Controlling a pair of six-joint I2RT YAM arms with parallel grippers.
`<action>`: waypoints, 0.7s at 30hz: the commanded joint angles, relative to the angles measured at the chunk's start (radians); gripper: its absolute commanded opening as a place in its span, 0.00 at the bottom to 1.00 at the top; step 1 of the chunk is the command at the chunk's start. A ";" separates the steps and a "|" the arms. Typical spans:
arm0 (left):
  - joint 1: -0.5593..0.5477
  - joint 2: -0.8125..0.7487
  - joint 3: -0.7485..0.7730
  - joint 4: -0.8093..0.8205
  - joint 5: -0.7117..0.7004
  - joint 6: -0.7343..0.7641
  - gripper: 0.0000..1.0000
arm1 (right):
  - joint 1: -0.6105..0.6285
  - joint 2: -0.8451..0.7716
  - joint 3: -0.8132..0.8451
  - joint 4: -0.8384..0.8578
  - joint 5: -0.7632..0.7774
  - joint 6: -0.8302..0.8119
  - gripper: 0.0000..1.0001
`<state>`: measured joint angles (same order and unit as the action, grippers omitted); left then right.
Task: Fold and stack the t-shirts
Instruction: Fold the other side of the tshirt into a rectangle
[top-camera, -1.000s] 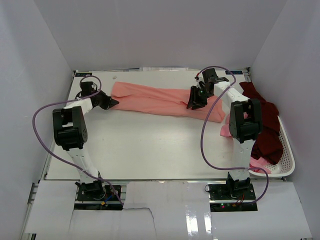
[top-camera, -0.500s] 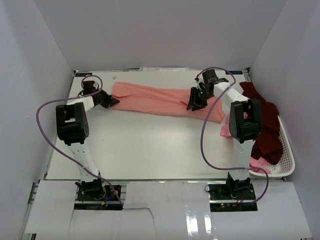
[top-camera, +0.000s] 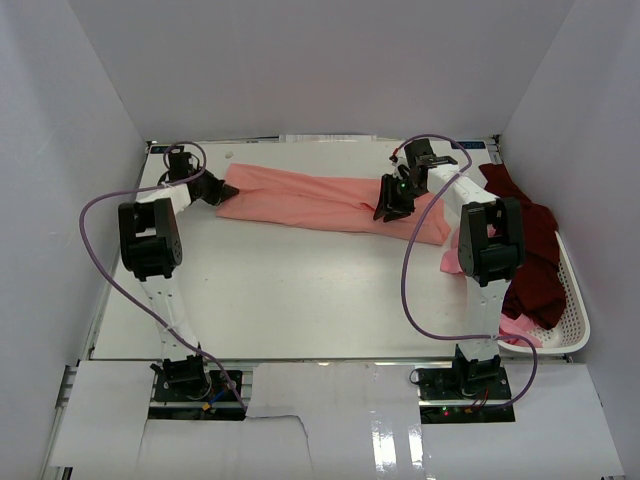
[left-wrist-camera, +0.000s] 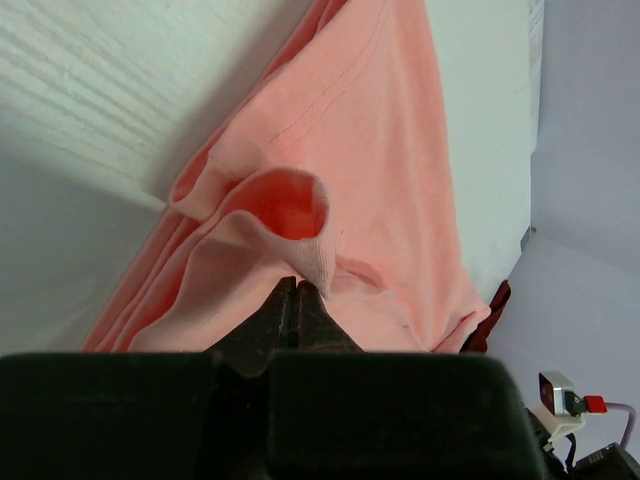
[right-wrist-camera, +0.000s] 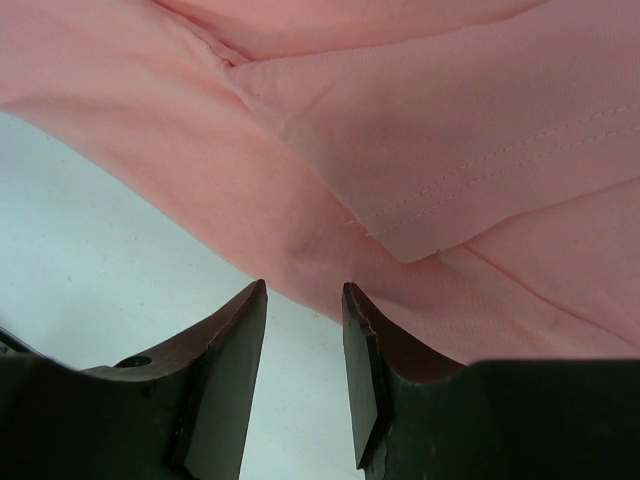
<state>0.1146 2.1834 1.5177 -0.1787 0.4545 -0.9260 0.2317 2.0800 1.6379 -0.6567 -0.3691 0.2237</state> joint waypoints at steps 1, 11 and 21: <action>-0.007 -0.004 0.050 0.001 -0.013 -0.011 0.00 | 0.008 -0.049 0.025 -0.017 -0.002 -0.020 0.43; -0.009 0.096 0.179 -0.002 -0.020 -0.019 0.00 | 0.008 -0.052 0.043 -0.030 0.001 -0.024 0.43; -0.003 0.165 0.291 -0.022 -0.028 -0.001 0.00 | 0.008 -0.106 0.056 -0.052 0.021 -0.041 0.45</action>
<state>0.1093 2.3734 1.7592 -0.1856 0.4477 -0.9436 0.2317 2.0563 1.6550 -0.6941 -0.3614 0.2050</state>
